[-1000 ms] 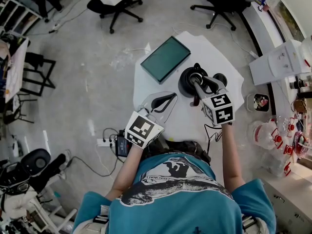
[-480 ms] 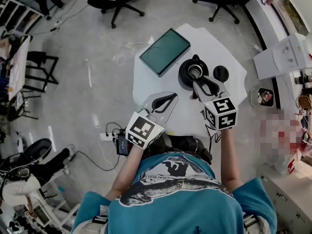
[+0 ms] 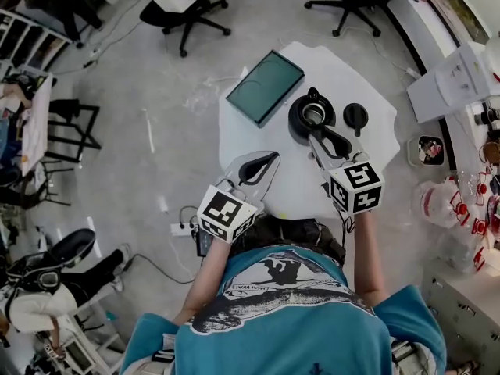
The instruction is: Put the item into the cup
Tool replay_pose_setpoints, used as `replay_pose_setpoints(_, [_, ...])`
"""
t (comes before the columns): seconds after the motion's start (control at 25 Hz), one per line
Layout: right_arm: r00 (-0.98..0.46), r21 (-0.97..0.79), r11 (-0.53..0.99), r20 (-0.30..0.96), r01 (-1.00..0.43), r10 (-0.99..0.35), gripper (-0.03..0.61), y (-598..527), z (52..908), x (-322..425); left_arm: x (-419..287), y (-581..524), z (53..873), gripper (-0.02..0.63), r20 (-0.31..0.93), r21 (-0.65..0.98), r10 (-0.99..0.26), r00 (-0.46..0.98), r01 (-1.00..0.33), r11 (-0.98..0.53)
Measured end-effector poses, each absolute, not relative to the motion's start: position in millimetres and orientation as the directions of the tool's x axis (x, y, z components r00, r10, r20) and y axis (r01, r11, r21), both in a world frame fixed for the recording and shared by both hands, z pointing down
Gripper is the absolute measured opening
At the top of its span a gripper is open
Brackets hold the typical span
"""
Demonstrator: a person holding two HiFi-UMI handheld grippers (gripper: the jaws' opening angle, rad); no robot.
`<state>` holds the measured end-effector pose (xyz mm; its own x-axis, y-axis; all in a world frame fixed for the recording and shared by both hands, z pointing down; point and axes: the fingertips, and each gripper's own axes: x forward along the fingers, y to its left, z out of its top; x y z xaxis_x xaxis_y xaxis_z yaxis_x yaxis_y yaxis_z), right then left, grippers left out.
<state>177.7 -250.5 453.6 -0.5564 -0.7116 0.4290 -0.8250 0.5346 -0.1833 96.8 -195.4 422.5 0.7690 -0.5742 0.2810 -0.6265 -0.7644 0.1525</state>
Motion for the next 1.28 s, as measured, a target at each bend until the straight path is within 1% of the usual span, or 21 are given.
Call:
replay_pose_setpoints(0.2, [-0.576, -0.223, 0.535, 0.414, -0.815, -0.705, 0.118, -230, 451, 164, 88, -186, 420, 0.002, 0.277, 0.140, -0.578, 0.768, -0.627, -0.766])
replay_pose_setpoints(0.88, [-0.625, -0.252, 0.577, 0.418, -0.777, -0.659, 0.103, -158, 445, 94, 38, -137, 419, 0.002, 0.263, 0.127, -0.591, 0.763, -0.634, -0.763])
replay_pose_setpoints(1.12, [-0.650, -0.270, 0.595, 0.396, -0.757, -0.648, 0.097, -132, 443, 70, 21, -118, 421, 0.002, 0.251, 0.133, -0.604, 0.756, -0.645, -0.752])
replay_pose_setpoints(1.2, [-0.656, -0.271, 0.600, 0.389, -0.752, -0.647, 0.089, -123, 444, 65, 17, -111, 424, 0.002, 0.252, 0.132, -0.606, 0.755, -0.647, -0.751])
replay_pose_setpoints(1.28, [-0.662, -0.274, 0.605, 0.384, -0.748, -0.644, 0.067, -115, 445, 61, 15, -104, 427, 0.002, 0.255, 0.132, -0.604, 0.755, -0.646, -0.752])
